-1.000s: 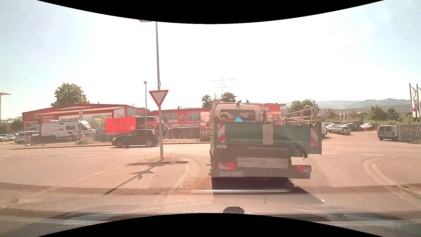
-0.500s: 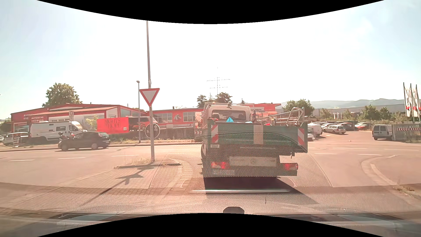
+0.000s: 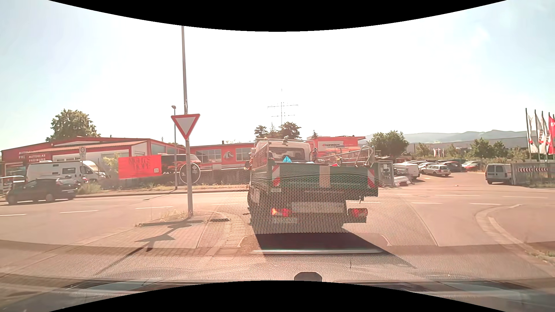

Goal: Follow the waypoints while adhering to traffic rules and regulations

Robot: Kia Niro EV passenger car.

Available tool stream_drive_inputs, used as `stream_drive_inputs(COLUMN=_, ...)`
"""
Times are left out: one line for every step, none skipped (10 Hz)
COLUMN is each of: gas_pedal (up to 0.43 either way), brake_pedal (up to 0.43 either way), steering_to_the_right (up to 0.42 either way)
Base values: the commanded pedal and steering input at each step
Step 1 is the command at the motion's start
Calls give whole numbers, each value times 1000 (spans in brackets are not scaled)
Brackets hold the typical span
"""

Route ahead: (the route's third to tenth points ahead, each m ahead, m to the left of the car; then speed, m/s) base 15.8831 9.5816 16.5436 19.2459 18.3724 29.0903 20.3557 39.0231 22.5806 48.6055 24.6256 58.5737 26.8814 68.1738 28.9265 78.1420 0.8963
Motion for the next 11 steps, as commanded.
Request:
stream_drive_inputs(gas_pedal=177, brake_pedal=0, steering_to_the_right=176)
stream_drive_inputs(gas_pedal=197, brake_pedal=0, steering_to_the_right=169)
stream_drive_inputs(gas_pedal=197, brake_pedal=0, steering_to_the_right=161)
stream_drive_inputs(gas_pedal=197, brake_pedal=0, steering_to_the_right=149)
stream_drive_inputs(gas_pedal=197, brake_pedal=0, steering_to_the_right=139)
stream_drive_inputs(gas_pedal=197, brake_pedal=0, steering_to_the_right=123)
stream_drive_inputs(gas_pedal=197, brake_pedal=0, steering_to_the_right=106)
stream_drive_inputs(gas_pedal=197, brake_pedal=0, steering_to_the_right=87)
stream_drive_inputs(gas_pedal=197, brake_pedal=0, steering_to_the_right=72)
stream_drive_inputs(gas_pedal=197, brake_pedal=0, steering_to_the_right=52)
stream_drive_inputs(gas_pedal=197, brake_pedal=0, steering_to_the_right=35)
